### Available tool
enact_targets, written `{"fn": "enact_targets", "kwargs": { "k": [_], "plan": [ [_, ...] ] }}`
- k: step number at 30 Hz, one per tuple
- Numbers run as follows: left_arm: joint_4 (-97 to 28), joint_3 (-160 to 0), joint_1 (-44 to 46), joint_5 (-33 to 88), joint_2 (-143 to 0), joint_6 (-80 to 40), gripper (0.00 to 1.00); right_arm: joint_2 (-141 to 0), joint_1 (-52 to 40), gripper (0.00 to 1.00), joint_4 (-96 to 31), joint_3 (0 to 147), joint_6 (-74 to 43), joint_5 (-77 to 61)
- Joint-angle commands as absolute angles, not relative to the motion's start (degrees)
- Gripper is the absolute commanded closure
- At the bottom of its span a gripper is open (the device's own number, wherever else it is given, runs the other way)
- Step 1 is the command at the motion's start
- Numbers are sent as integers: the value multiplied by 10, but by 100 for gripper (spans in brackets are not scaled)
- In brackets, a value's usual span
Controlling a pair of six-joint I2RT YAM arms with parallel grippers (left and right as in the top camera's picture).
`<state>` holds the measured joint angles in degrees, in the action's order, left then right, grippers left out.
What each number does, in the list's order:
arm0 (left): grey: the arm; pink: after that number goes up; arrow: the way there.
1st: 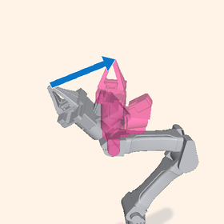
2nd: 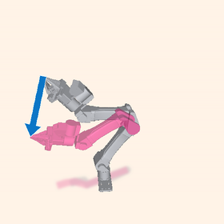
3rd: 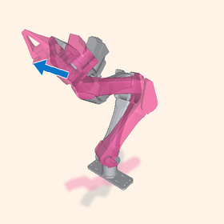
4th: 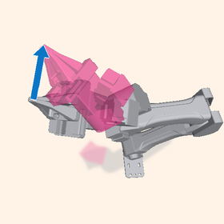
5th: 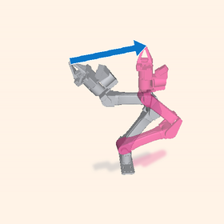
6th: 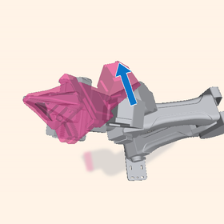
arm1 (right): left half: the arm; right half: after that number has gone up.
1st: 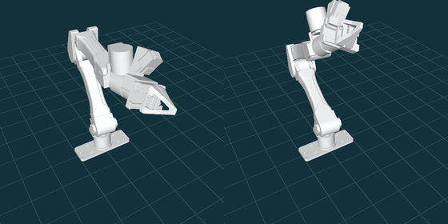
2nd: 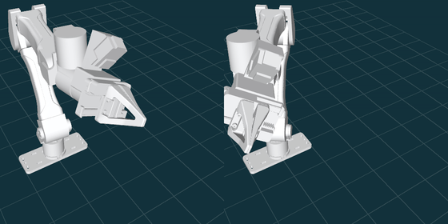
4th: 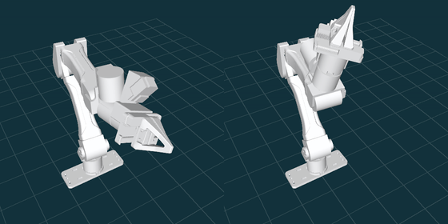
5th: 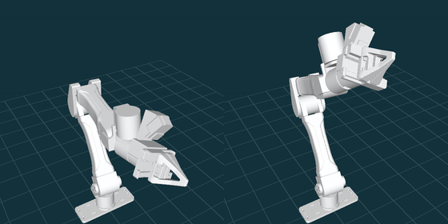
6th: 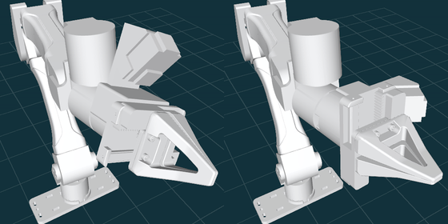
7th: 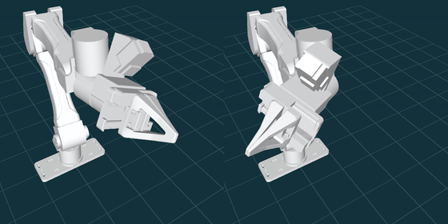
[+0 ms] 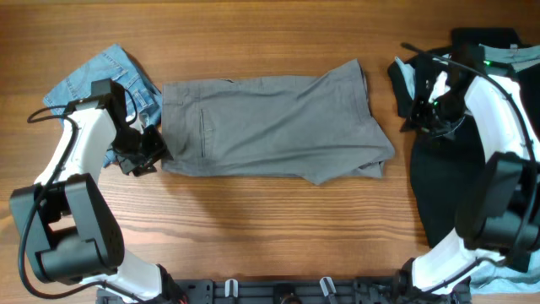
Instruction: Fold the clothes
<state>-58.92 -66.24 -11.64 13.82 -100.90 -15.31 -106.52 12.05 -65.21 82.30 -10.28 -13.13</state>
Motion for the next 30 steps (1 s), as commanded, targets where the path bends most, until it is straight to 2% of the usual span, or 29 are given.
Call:
{"fn": "enact_targets", "kwargs": {
  "k": [1,2,3,4,5,10,16,20,25,26,27,30],
  "plan": [
    [-542,-689,-114,239,-999,-104,82,-1032,100,63,-632,837,-22,-303],
    [-528,-692,-114,256,-999,-104,85,-1033,92,67,-625,837,-16,-311],
    [-498,-699,-114,284,-999,-105,94,-1036,82,79,-614,835,-17,-309],
    [-465,-704,-112,305,-999,-105,96,-1038,67,91,-603,832,-17,-309],
    [-439,-704,-109,315,-999,-105,96,-1041,56,96,-593,826,-27,-308],
    [-292,-704,-43,311,-1010,-90,96,-1071,-9,96,-549,776,-127,-221],
    [-224,-704,46,174,-1078,-90,96,-1099,-16,96,-527,722,-185,-145],
    [-207,-704,53,153,-1141,-95,96,-1104,-10,96,-520,695,-188,-99],
    [-201,-704,26,84,-1179,-162,96,-1104,-3,96,-534,667,-267,26],
    [-199,-704,18,75,-1179,-173,91,-1104,2,96,-538,667,-272,38],
    [-191,-705,8,83,-1179,-175,77,-1104,10,96,-541,667,-272,52],
    [-192,-719,-14,149,-1174,-174,69,-1104,40,96,-555,667,-272,78]
  ]
}}
